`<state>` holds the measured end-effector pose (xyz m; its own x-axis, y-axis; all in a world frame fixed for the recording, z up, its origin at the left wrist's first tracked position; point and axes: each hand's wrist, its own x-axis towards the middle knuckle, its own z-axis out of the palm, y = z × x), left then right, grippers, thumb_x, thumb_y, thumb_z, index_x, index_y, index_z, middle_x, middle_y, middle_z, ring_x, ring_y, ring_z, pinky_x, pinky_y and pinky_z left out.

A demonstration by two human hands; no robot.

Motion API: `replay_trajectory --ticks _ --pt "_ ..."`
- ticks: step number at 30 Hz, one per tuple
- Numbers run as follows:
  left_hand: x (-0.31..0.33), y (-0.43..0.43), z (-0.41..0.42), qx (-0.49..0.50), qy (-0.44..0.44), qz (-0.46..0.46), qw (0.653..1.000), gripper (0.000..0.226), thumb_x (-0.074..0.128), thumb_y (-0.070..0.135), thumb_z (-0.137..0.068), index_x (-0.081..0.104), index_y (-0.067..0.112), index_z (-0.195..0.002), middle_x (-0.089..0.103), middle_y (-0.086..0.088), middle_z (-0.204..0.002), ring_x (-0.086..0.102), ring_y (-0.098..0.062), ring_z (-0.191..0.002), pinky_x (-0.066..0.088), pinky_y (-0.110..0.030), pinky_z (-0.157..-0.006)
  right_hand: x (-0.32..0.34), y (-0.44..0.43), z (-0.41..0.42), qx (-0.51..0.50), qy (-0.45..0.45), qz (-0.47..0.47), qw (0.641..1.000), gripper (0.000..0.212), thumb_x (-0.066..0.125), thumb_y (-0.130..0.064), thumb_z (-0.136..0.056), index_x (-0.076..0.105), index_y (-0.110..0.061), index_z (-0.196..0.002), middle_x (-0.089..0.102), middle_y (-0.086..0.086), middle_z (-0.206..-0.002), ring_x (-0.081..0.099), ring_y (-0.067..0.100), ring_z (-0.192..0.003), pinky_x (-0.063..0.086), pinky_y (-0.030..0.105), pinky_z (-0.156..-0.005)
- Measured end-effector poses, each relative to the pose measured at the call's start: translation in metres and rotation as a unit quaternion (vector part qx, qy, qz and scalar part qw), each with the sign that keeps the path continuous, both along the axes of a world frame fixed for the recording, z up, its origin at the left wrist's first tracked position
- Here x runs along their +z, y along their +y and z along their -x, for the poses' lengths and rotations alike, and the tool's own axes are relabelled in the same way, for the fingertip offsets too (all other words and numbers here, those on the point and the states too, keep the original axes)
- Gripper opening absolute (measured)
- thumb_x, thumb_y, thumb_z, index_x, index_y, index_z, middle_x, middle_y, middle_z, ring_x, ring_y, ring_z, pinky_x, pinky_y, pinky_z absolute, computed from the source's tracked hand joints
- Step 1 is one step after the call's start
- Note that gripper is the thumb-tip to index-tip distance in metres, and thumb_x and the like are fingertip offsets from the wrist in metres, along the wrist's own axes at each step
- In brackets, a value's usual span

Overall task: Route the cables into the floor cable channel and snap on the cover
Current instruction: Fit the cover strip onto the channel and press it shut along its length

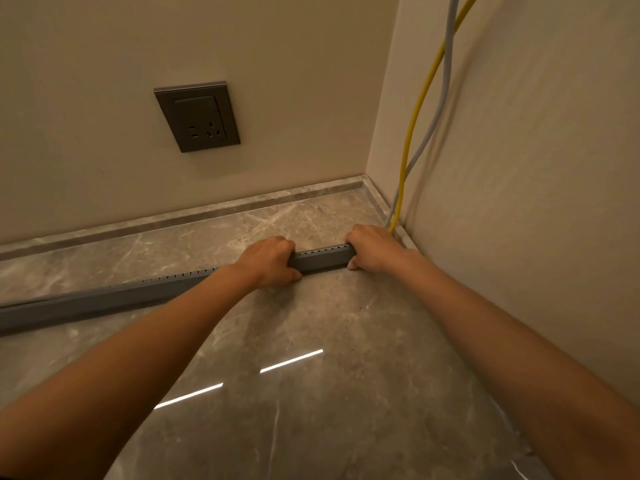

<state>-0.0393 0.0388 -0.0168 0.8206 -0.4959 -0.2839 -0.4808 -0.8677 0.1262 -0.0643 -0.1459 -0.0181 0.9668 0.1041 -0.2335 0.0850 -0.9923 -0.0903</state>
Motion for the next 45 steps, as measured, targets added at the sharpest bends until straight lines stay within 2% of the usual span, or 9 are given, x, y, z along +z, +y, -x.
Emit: replay_trajectory --ticks 5,9,13,20,28,33,36,41,45 --pt "0.005 0.025 -0.004 0.043 0.040 0.017 0.998 0.037 0.066 0.031 -0.083 0.059 0.009 -0.112 0.060 -0.012 -0.113 0.048 -0.017 -0.087 0.039 -0.028 -0.073 0.000 0.031 -0.003 0.016 0.010 -0.052 0.998 0.037 0.068 -0.028 -0.080 0.061 -0.006 -0.109 0.058 0.014 -0.117 0.055 0.031 -0.107 0.045 0.039 -0.087" --pt "0.001 0.024 0.001 0.022 0.018 -0.003 1.000 0.037 0.061 0.028 -0.087 0.054 0.006 -0.116 0.057 -0.015 -0.121 0.055 -0.027 -0.104 0.045 -0.034 -0.084 -0.005 0.058 -0.005 0.032 0.015 -0.113 0.993 0.034 0.070 -0.025 -0.079 0.062 -0.004 -0.104 0.060 0.016 -0.112 0.056 0.030 -0.103 0.042 0.035 -0.078" --pt "-0.005 0.022 0.009 0.002 -0.028 -0.004 1.000 0.035 0.055 0.022 -0.091 0.048 0.002 -0.119 0.053 -0.018 -0.124 0.052 -0.031 -0.112 0.043 -0.037 -0.092 -0.009 0.063 -0.005 0.061 -0.008 -0.076 0.995 0.039 0.064 -0.026 -0.083 0.054 -0.005 -0.115 0.053 0.015 -0.121 0.050 0.030 -0.111 0.041 0.038 -0.091" --pt "-0.015 0.023 0.017 -0.025 -0.083 -0.003 0.996 0.033 0.050 0.020 -0.092 0.046 0.001 -0.119 0.054 -0.019 -0.122 0.053 -0.032 -0.109 0.043 -0.038 -0.091 -0.011 0.064 -0.003 0.085 -0.024 -0.043 0.995 0.033 0.060 -0.022 -0.087 0.053 -0.002 -0.112 0.052 0.018 -0.121 0.048 0.032 -0.112 0.040 0.038 -0.092" --pt "-0.008 0.035 0.005 0.026 -0.012 0.086 0.996 0.038 0.061 0.028 -0.088 0.055 0.005 -0.117 0.057 -0.015 -0.119 0.054 -0.029 -0.107 0.045 -0.036 -0.087 -0.007 0.061 -0.007 0.049 0.005 -0.079 0.996 0.039 0.065 -0.024 -0.083 0.056 -0.005 -0.116 0.054 0.015 -0.121 0.049 0.031 -0.112 0.040 0.038 -0.092" --pt "-0.004 0.058 -0.001 0.077 0.012 0.091 0.993 0.037 0.063 0.031 -0.087 0.061 0.005 -0.114 0.062 -0.015 -0.115 0.057 -0.028 -0.104 0.047 -0.036 -0.083 -0.001 0.062 -0.012 -0.004 0.044 -0.118 0.992 0.033 0.070 -0.024 -0.078 0.065 -0.005 -0.104 0.065 0.014 -0.106 0.058 0.029 -0.099 0.039 0.031 -0.072" --pt "-0.001 0.071 -0.004 0.095 0.033 0.088 0.991 0.036 0.064 0.031 -0.086 0.062 0.007 -0.113 0.064 -0.014 -0.114 0.058 -0.027 -0.103 0.044 -0.031 -0.078 0.000 0.073 -0.014 -0.013 0.065 -0.163 0.984 0.031 0.068 -0.028 -0.081 0.066 -0.008 -0.105 0.061 0.006 -0.095 0.055 0.022 -0.090 0.037 0.030 -0.072" --pt "-0.009 0.072 0.008 0.072 -0.039 0.077 0.994 0.036 0.062 0.031 -0.086 0.061 0.006 -0.112 0.060 -0.014 -0.114 0.055 -0.028 -0.104 0.044 -0.036 -0.085 -0.007 0.100 -0.010 0.003 0.043 -0.190 0.981 0.032 0.066 -0.025 -0.082 0.065 -0.010 -0.111 0.060 0.011 -0.112 0.054 0.026 -0.103 0.041 0.038 -0.090" --pt "-0.011 0.070 0.013 0.055 -0.074 0.072 0.993 0.033 0.060 0.028 -0.087 0.064 0.004 -0.109 0.061 -0.015 -0.111 0.055 -0.029 -0.103 0.044 -0.036 -0.082 -0.009 0.101 -0.010 0.008 0.015 -0.182 0.983 0.033 0.067 -0.023 -0.081 0.066 -0.009 -0.111 0.058 0.012 -0.112 0.052 0.028 -0.106 0.033 0.030 -0.078"
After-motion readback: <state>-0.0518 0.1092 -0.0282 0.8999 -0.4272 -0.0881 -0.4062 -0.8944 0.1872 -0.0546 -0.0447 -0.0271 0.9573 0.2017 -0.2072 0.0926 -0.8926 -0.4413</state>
